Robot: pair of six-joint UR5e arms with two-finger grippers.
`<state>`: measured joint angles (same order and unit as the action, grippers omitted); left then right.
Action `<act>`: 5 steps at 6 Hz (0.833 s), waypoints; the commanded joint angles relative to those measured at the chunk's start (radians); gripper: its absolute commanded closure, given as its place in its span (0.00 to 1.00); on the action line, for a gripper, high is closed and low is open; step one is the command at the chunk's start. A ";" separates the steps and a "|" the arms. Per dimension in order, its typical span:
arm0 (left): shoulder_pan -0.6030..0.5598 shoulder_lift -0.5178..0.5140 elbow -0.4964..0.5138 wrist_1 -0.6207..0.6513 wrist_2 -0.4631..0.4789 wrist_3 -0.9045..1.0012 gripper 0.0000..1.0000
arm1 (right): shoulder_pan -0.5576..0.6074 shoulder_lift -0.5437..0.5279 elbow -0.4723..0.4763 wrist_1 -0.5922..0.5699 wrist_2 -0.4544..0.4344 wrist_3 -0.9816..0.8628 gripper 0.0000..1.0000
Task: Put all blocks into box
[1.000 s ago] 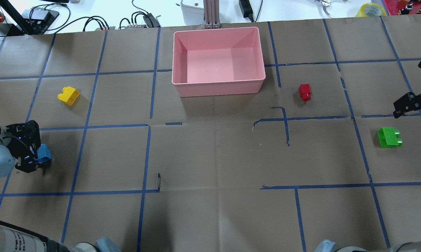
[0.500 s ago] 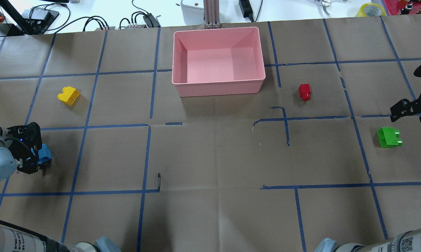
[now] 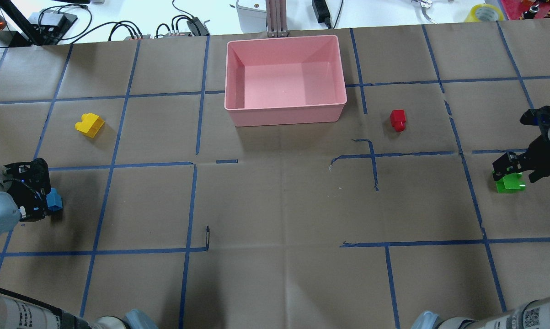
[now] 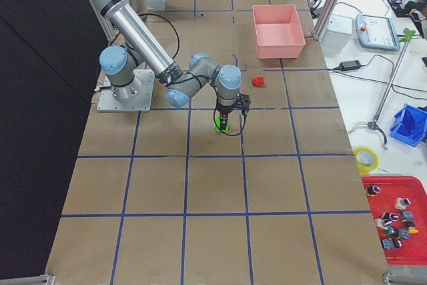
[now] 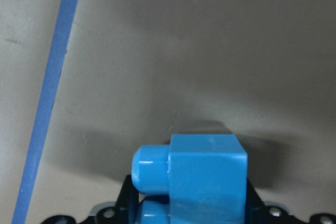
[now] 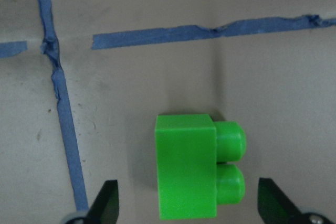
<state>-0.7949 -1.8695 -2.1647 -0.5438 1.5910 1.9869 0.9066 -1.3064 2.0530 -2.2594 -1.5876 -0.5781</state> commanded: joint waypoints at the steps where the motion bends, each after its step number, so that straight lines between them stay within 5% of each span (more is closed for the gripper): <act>1: -0.009 0.044 0.044 -0.010 0.001 -0.134 0.87 | 0.000 0.001 0.006 -0.050 -0.008 -0.002 0.07; 3: -0.064 0.072 0.171 -0.150 -0.044 -0.413 0.88 | -0.002 0.022 0.002 -0.078 -0.009 -0.017 0.07; 5: -0.206 0.058 0.442 -0.496 -0.084 -0.884 0.88 | -0.002 0.052 0.006 -0.085 -0.009 -0.020 0.08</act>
<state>-0.9312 -1.8060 -1.8574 -0.8618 1.5285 1.3449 0.9051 -1.2634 2.0565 -2.3408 -1.5968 -0.5965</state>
